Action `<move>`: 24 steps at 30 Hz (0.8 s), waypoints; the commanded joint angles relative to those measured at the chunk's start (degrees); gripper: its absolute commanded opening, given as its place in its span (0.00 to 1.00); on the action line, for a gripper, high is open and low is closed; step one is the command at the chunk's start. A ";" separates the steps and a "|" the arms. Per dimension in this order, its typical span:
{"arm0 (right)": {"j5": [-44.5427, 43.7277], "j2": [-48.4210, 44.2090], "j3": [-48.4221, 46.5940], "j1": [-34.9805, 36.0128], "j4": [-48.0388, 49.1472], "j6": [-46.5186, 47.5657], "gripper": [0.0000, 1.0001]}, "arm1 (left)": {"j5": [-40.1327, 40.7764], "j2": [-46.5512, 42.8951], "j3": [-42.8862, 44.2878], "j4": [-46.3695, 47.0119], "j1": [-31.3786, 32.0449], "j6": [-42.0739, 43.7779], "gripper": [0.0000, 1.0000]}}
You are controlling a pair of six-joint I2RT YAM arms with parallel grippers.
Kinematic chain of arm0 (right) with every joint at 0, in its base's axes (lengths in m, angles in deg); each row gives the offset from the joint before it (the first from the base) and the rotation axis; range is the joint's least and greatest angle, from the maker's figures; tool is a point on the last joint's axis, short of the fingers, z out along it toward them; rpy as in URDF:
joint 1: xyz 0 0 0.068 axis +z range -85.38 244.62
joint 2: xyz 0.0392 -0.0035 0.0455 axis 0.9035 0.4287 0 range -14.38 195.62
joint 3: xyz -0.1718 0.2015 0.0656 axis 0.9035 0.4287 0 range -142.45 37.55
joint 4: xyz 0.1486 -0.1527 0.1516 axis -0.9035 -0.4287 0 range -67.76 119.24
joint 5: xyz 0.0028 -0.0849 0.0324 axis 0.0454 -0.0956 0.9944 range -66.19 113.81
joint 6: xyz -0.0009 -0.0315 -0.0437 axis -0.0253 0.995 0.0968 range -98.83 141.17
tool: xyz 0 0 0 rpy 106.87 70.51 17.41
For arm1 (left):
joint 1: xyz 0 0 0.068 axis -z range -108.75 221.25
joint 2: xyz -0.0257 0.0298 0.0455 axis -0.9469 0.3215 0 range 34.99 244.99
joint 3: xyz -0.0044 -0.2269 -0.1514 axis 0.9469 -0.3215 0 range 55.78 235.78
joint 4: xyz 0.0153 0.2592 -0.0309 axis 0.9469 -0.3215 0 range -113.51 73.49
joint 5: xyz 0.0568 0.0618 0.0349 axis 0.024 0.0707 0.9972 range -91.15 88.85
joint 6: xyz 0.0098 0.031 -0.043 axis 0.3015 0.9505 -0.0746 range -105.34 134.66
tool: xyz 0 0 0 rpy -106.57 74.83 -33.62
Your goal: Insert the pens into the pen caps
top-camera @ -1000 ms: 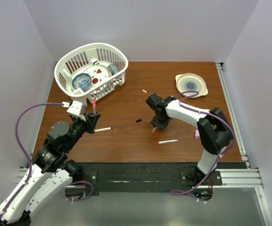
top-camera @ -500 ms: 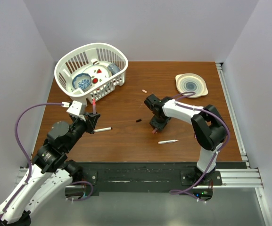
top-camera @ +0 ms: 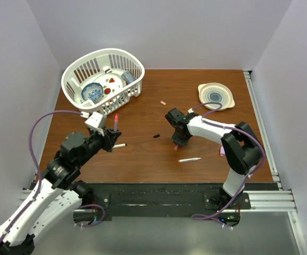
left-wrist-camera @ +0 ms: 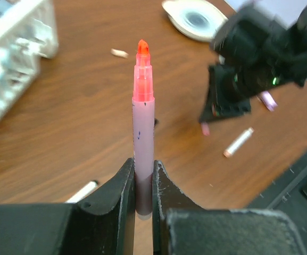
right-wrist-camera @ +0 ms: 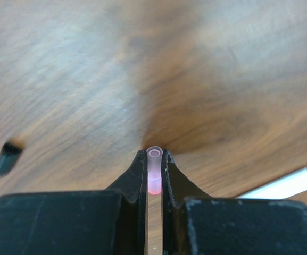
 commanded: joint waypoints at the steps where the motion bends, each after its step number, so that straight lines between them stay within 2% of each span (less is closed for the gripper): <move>1: 3.26 -12.99 3.09 -0.16 16.41 19.62 0.00 | -13.59 6.51 -0.64 5.63 0.10 -3.75 0.00; 3: 6.70 -19.58 4.15 -0.08 21.94 25.41 0.00 | -18.87 10.28 -0.64 7.73 0.10 -4.64 0.00; 7: 15.47 -26.80 4.24 -0.08 27.49 28.17 0.00 | -26.07 13.37 -1.16 12.92 0.10 -8.49 0.00; 10: 24.77 -31.81 8.61 -0.16 37.67 27.39 0.00 | -29.68 14.25 -2.48 18.98 0.10 -12.98 0.00; 11: 26.47 -33.13 10.12 0.01 44.67 26.68 0.00 | -30.48 14.69 -2.75 22.04 0.10 -14.03 0.00; 14: 29.38 -37.70 15.31 0.01 55.33 23.26 0.00 | -32.24 15.13 -4.41 26.89 0.10 -18.43 0.00; 17: 31.48 -38.94 17.69 0.01 61.76 21.76 0.00 | -32.94 15.05 -6.26 29.97 0.10 -22.82 0.00; 24: 33.08 -39.03 19.80 0.98 71.89 17.45 0.00 | -34.00 15.92 -8.90 37.01 0.10 -27.84 0.00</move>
